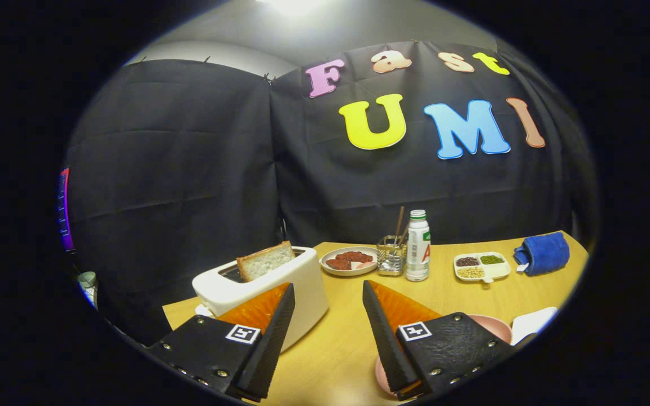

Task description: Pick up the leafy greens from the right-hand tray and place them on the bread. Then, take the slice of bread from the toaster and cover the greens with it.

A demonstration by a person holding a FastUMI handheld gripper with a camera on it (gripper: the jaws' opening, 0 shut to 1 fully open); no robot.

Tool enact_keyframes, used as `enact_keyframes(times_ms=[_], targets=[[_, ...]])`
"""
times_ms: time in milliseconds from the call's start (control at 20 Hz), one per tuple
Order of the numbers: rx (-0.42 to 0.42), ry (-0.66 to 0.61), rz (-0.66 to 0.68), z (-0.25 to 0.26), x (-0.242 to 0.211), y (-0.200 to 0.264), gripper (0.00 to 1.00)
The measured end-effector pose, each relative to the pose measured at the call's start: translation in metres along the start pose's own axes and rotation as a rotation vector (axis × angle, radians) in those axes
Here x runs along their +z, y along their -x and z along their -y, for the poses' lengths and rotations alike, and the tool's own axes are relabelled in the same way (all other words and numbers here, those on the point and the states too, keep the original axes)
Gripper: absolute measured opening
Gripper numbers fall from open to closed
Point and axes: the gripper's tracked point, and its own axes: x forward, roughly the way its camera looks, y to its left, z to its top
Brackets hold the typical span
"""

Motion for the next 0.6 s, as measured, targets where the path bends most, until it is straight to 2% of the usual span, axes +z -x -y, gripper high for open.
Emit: enact_keyframes(times_ms=[350, 600], targets=[[0.110, 0.043, -0.005, -0.081, -0.001, -0.046, 0.78], [0.057, 0.048, 0.005, -0.093, 0.001, -0.081, 0.77]])
